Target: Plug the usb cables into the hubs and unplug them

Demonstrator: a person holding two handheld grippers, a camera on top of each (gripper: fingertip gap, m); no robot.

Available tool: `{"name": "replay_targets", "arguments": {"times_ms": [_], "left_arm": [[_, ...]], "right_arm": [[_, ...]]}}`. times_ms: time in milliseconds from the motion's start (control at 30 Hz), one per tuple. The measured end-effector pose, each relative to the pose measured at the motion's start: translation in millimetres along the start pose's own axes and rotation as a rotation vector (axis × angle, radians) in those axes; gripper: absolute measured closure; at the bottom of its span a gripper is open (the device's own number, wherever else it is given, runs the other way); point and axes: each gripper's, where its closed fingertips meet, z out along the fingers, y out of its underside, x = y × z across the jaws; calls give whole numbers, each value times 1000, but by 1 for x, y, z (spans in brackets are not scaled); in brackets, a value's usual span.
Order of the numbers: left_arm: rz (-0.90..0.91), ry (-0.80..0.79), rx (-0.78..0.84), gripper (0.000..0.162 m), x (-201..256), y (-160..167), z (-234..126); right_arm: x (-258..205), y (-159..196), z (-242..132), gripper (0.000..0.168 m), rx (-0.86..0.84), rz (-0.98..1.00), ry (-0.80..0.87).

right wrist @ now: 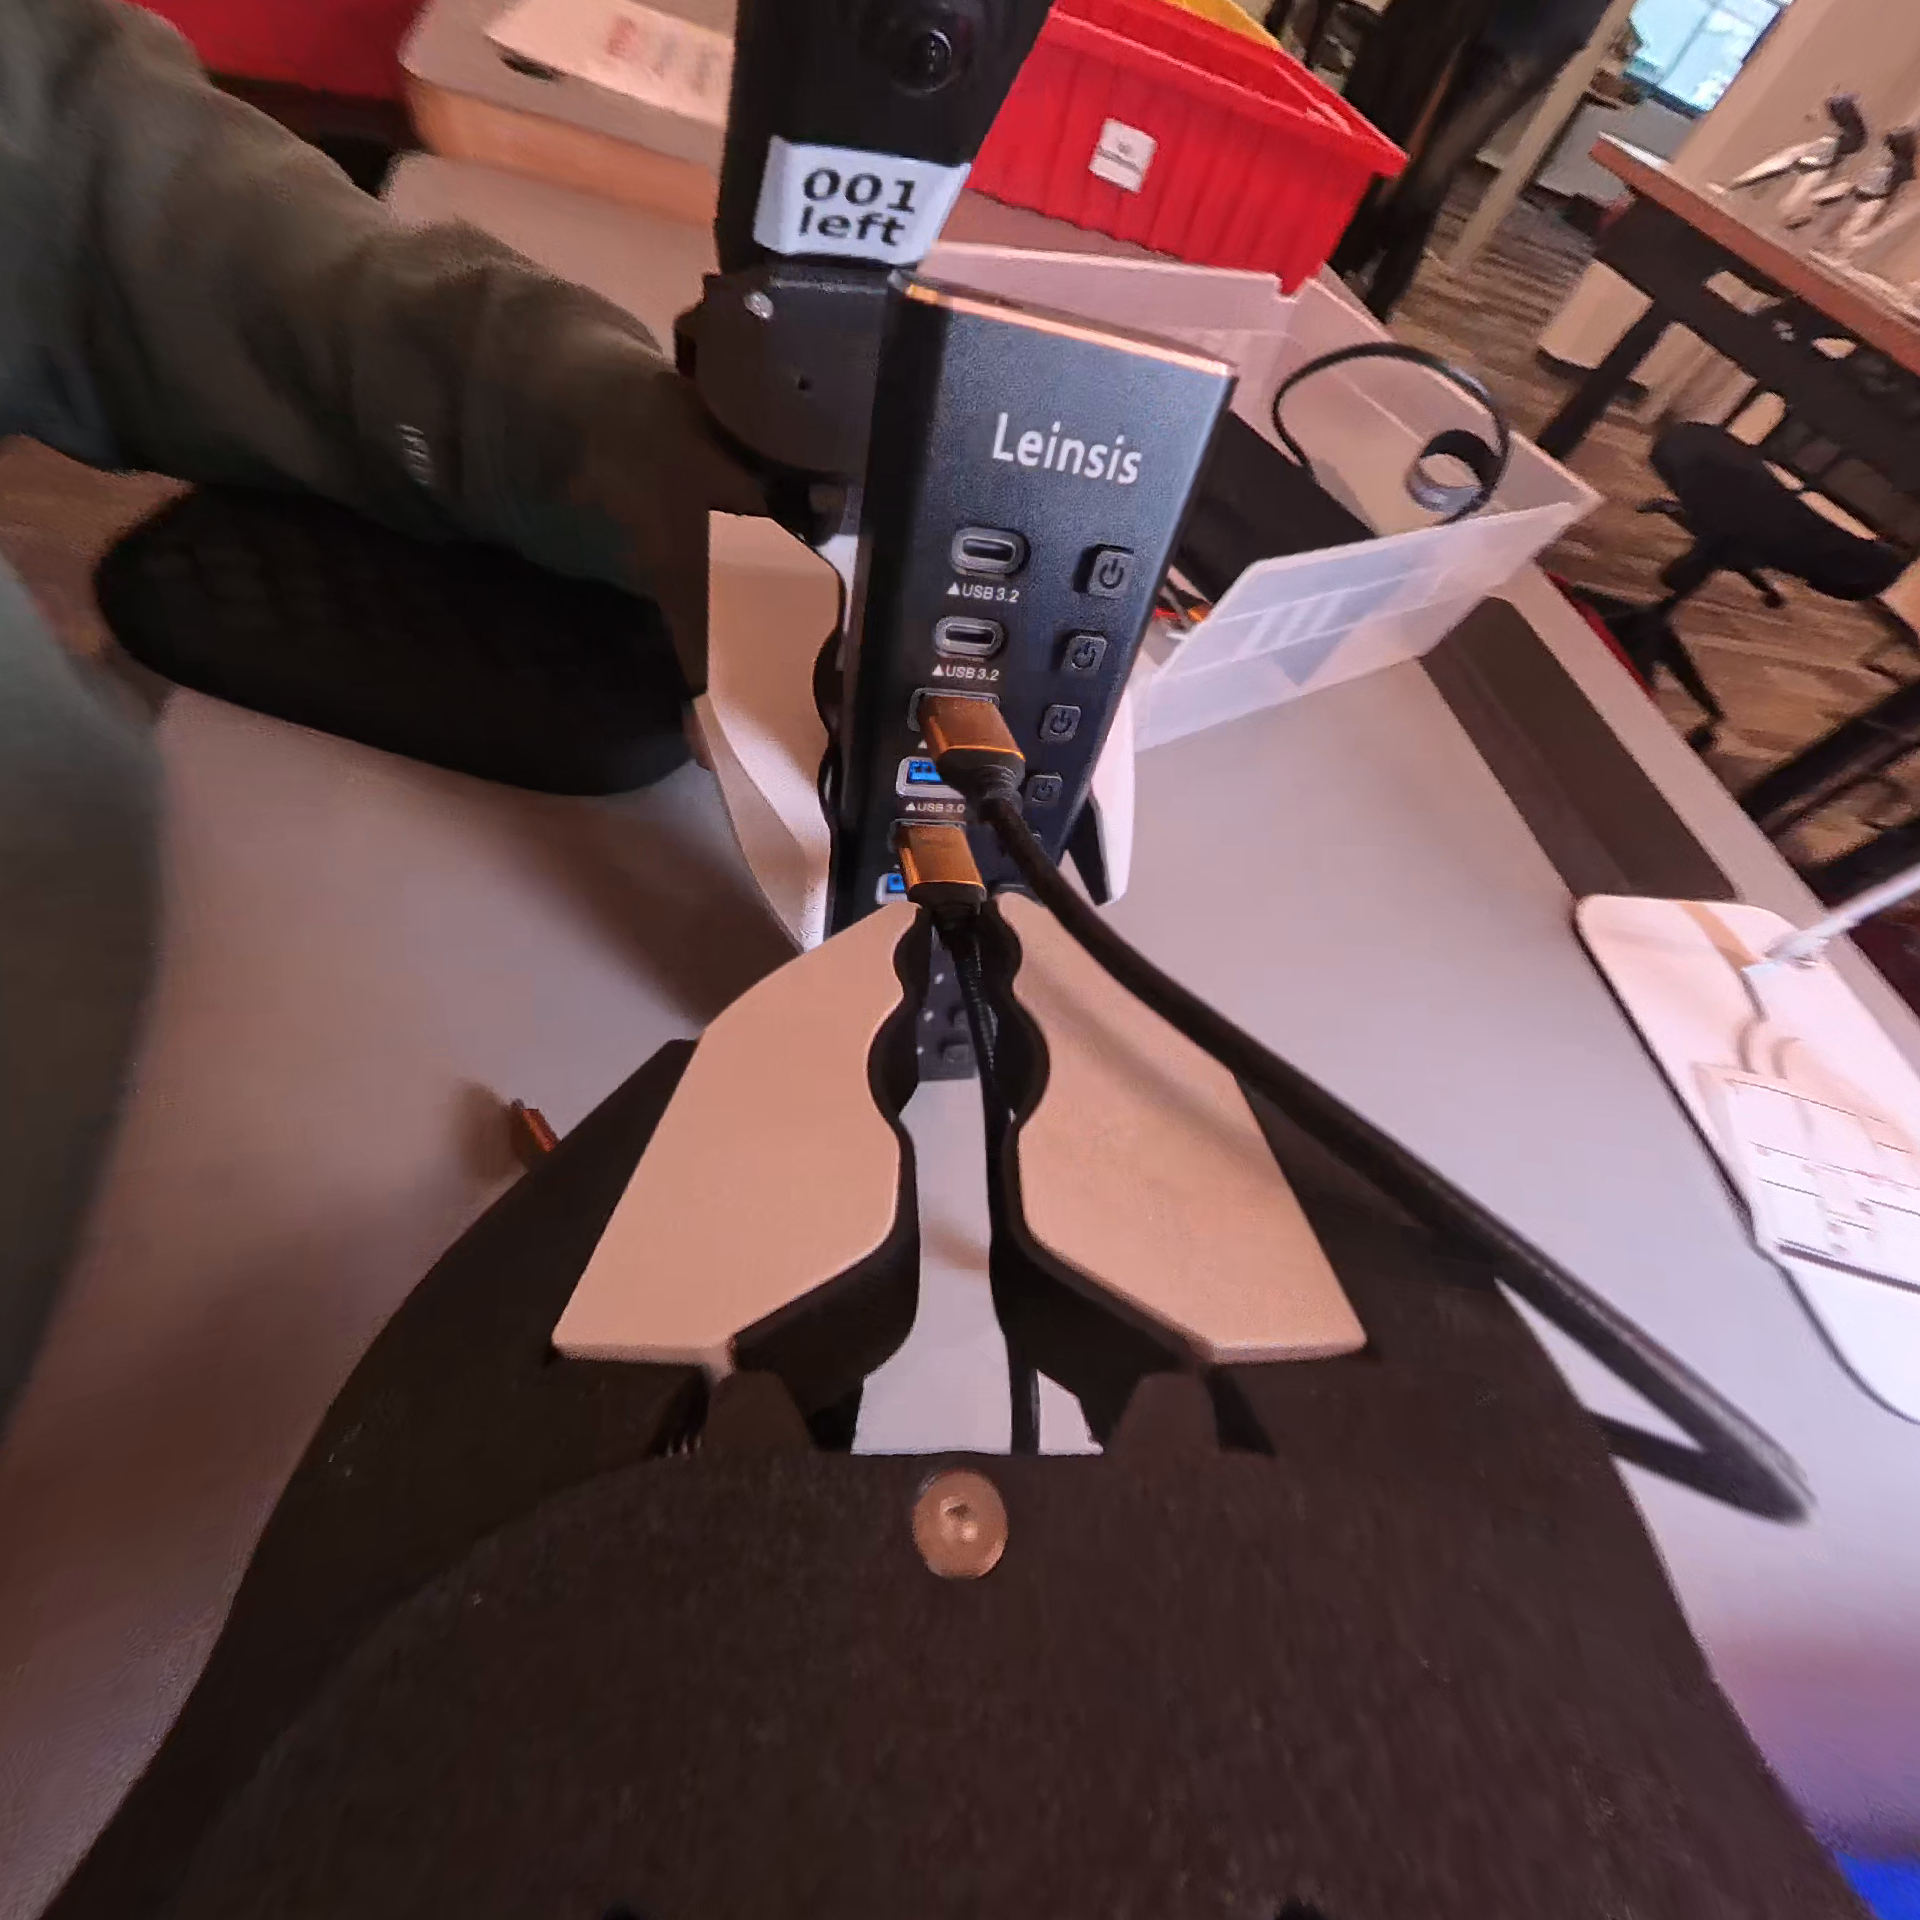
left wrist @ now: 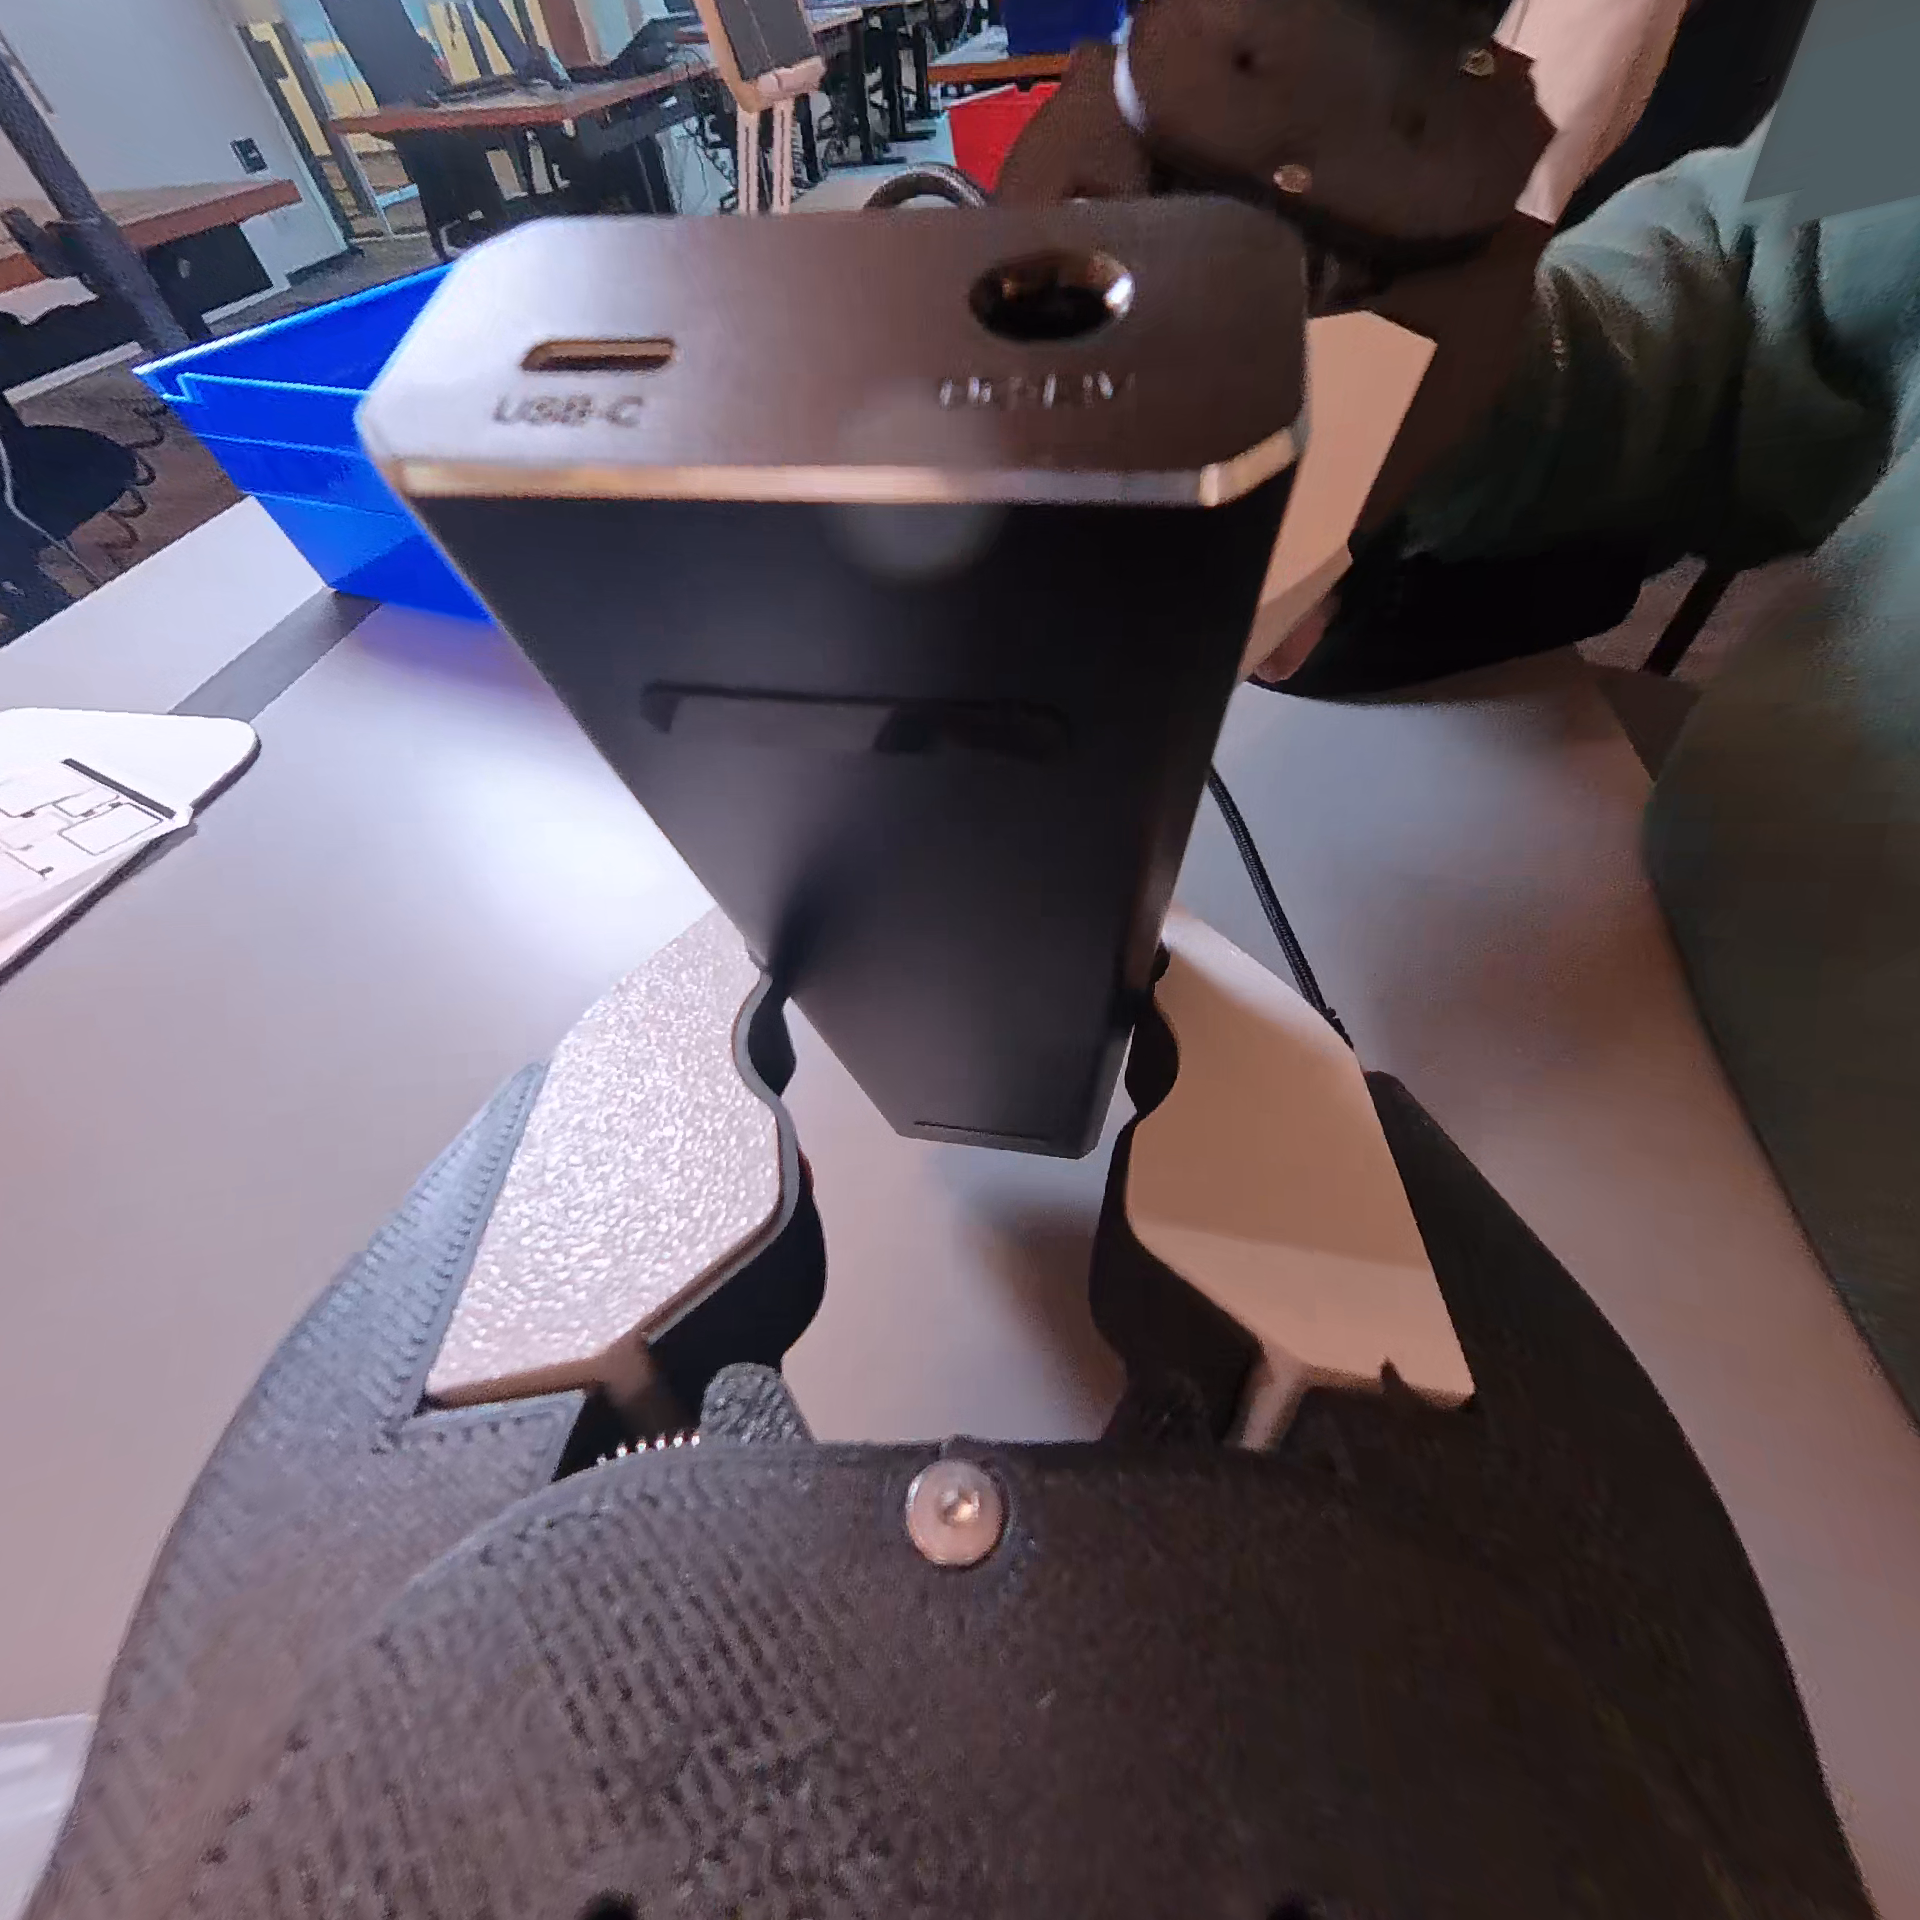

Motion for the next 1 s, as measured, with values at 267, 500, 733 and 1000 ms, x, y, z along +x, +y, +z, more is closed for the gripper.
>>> {"name": "replay_targets", "arguments": {"times_ms": [267,500,733,1000], "left_arm": [[-77,-49,60,98,-13,-6,-9],[-210,-159,172,98,-44,-17,-25],[-391,-290,233,98,-69,-26,-30],[-353,-54,398,100,-11,-75,3]], "right_arm": [[12,-4,-12,148,-30,-70,148],[15,-17,-27,138,18,-72,186],[-9,-23,-22,125,56,124,-16],[1,-7,7,88,74,362,-146]]}}
